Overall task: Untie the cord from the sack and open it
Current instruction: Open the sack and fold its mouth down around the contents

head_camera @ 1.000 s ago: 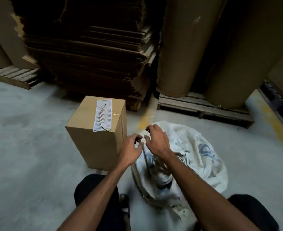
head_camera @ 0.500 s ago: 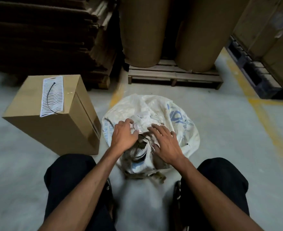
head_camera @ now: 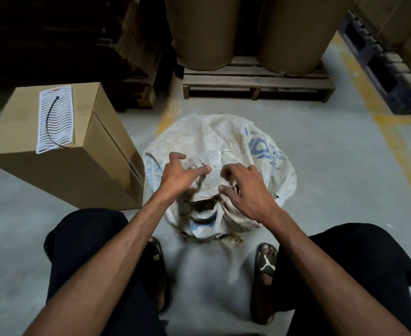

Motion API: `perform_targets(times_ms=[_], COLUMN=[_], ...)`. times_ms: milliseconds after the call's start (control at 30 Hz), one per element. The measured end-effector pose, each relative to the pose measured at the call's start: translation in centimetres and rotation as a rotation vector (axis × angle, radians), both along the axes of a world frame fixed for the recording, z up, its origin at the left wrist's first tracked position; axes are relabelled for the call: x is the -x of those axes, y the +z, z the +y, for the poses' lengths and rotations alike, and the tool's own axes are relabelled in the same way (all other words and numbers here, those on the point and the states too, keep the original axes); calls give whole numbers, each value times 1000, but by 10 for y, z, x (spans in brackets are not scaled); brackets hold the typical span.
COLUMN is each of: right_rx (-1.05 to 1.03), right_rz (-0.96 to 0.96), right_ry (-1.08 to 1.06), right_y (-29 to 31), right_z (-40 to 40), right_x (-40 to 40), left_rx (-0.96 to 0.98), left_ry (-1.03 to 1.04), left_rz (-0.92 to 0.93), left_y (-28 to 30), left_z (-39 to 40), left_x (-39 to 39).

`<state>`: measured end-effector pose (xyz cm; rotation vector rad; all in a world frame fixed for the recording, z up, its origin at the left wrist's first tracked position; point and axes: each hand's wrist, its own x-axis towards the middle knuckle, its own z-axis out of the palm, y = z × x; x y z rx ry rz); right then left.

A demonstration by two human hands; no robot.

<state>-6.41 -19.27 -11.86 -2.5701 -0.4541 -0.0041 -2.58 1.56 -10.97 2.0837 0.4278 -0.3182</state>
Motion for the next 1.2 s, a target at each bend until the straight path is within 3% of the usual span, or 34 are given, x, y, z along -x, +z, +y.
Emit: perform_targets(times_ms=[100,167,300,433,533,667,833,1000,1200], right_rx=[-207,-344,-297,-402,-415,-646,-707,-843,-400], right_rz=[53,78,94,329,407,609,471,505,440], right_ry=[-35,-166,-483,-551,-503,-463,-637,-685,-737], right_y=[2,4,-1,8,14,24,12,19,2], right_z=[-5,-7,-18,-25,-25,-14,3,14,20], right_x=[4,7,12,26,45,77,133,182,196], left_rx=[104,93,-178,-172,-176,-174,62,211,-25], left_ry=[-76,-171,-421,-496,-508,-501,-430,-255,-502], left_rz=[70,36,-146,-194,-219,-243,-248,-185,-203], left_y=[1,3,2,2,6,14,12,-5,-4], left_z=[-1,-5,-18,-18,-12,-3,-8,-16,-33], left_x=[3,8,33,61,78,105,166,221,231])
